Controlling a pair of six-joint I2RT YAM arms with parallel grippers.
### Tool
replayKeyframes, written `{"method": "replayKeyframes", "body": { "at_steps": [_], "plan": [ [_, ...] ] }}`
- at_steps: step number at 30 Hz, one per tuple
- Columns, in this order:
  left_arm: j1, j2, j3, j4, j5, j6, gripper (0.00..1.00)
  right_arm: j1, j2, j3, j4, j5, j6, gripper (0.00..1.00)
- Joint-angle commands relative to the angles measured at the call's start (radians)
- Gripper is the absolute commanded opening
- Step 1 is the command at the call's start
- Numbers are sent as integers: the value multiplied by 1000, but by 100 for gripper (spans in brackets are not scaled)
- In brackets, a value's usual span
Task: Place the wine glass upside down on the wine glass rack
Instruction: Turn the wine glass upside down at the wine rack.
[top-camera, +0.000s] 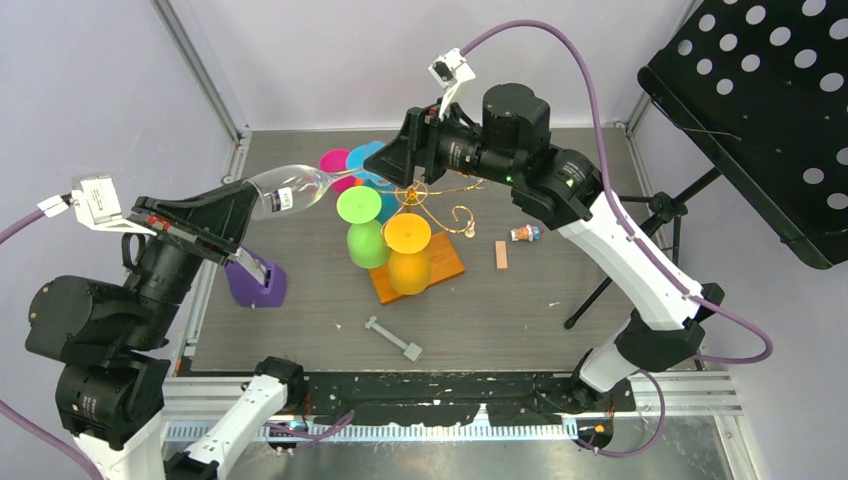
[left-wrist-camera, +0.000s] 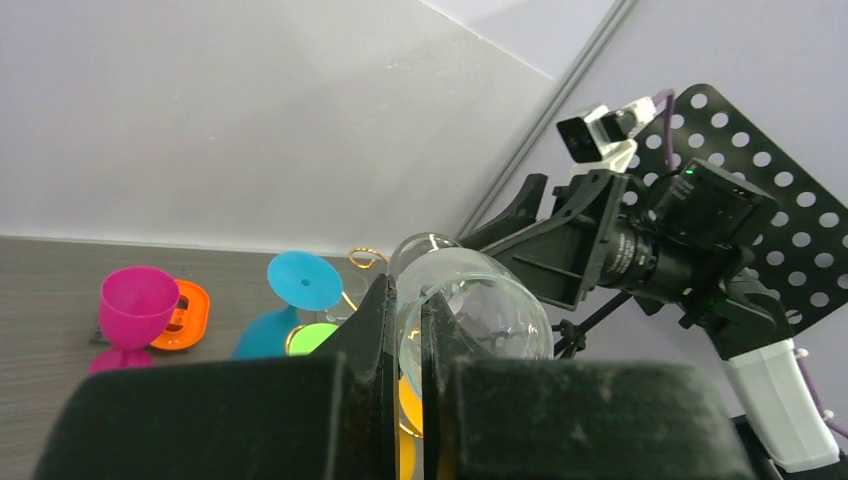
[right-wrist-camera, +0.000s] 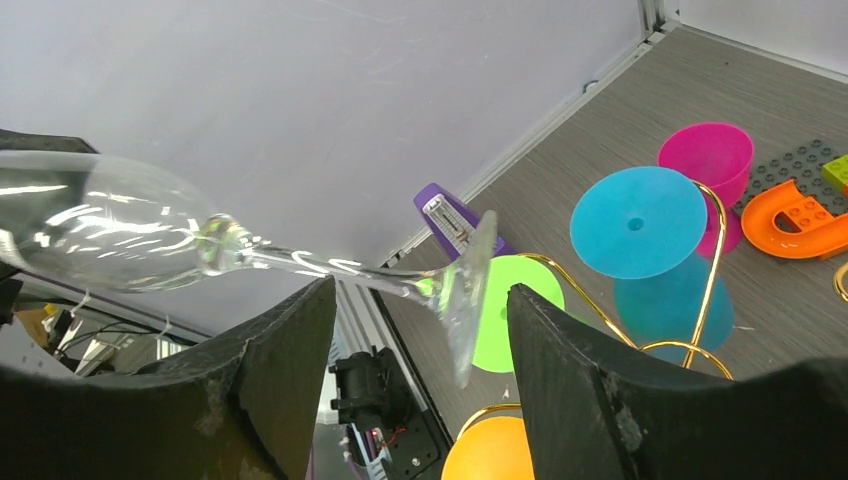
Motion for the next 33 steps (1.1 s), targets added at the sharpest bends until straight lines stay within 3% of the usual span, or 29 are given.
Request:
{"method": "replayKeyframes", "body": {
  "at_steps": [1,7,16,18,25,30,33],
  "plan": [
    [-2,-17,12,153,25,-35,0,4,-28,-12,35,39,1,69],
    [-2,-20,7,153,21,-33,0,4,-42,-37,33,66,-16,63],
    [-2,-25,-15,176,20,-38,0,4,-27,-31,41,-24,-2,23],
    [-2,-25,-21,182,22,-38,0,4,-25,-30,41,-28,10,7],
    [-2,-36,-87,227,65,-46,2,2,-69,-45,56,44,2,5],
    [-2,-41,-147,271,128,-64,26,-15,-131,-77,68,148,-20,5],
    [-2,-43,-160,280,140,-70,34,-46,-194,-132,89,206,-22,5]
  ]
}}
